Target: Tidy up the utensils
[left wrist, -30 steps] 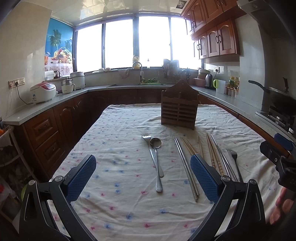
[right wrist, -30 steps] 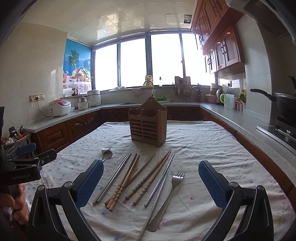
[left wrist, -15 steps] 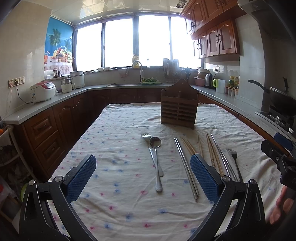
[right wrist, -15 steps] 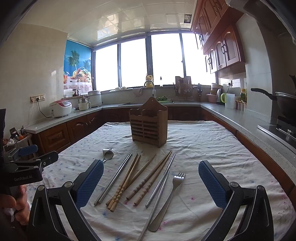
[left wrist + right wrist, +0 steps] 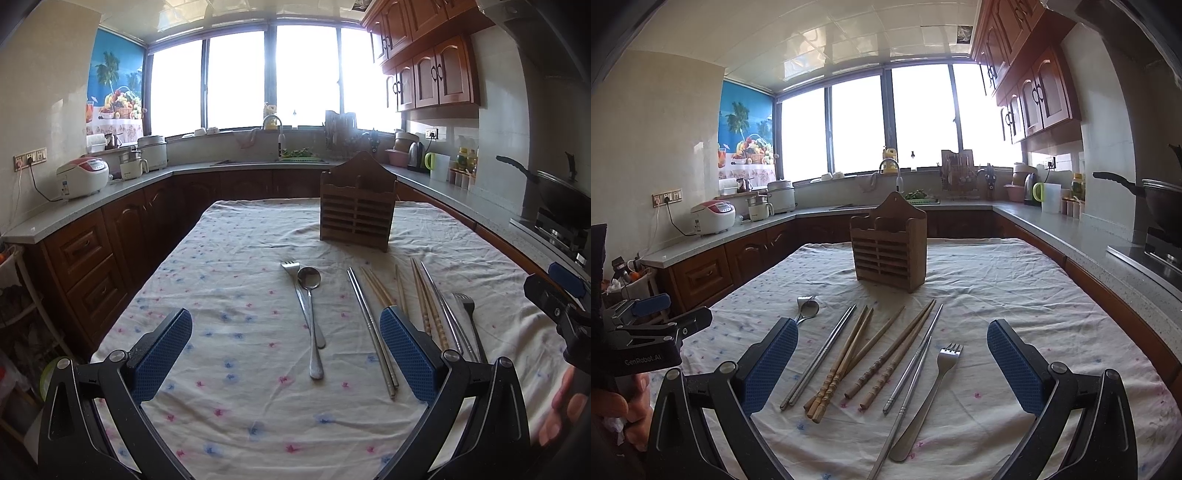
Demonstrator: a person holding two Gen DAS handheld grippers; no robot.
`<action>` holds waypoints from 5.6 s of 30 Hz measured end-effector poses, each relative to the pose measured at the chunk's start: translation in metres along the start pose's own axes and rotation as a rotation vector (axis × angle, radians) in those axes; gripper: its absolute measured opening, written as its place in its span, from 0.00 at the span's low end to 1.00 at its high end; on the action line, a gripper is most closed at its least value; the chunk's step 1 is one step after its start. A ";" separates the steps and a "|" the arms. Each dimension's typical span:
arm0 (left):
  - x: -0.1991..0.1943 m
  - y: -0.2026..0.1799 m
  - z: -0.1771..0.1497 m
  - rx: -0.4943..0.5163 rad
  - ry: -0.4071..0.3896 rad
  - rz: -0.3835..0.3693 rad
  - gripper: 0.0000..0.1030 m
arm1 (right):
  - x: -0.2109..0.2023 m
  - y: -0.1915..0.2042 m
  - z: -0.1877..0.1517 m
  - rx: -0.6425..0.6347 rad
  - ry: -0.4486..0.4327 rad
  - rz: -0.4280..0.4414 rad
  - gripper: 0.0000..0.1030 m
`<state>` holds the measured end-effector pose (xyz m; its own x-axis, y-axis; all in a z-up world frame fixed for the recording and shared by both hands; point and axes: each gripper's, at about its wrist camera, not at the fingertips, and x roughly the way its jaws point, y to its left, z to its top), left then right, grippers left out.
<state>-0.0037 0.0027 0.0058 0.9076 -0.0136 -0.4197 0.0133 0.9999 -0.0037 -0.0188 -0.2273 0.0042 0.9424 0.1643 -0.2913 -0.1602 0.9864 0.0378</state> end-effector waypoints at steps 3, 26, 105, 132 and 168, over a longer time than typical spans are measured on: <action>0.005 0.002 0.001 -0.014 0.022 -0.011 1.00 | 0.003 -0.003 0.001 0.018 0.015 0.002 1.00; 0.115 -0.020 0.040 -0.013 0.344 -0.175 0.76 | 0.083 -0.057 0.021 0.221 0.263 0.000 0.71; 0.113 -0.008 0.141 -0.030 0.243 -0.415 0.04 | 0.118 -0.059 0.124 0.237 0.239 0.116 0.04; 0.125 0.013 0.224 -0.112 0.048 -0.404 0.04 | 0.149 -0.065 0.179 0.251 0.089 0.141 0.04; 0.302 -0.011 0.225 -0.254 0.032 -0.309 0.04 | 0.281 -0.084 0.163 0.294 -0.027 0.040 0.04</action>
<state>0.3650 -0.0125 0.0832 0.8633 -0.3176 -0.3922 0.1756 0.9177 -0.3564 0.3069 -0.2622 0.0754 0.9453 0.1989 -0.2584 -0.1089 0.9394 0.3250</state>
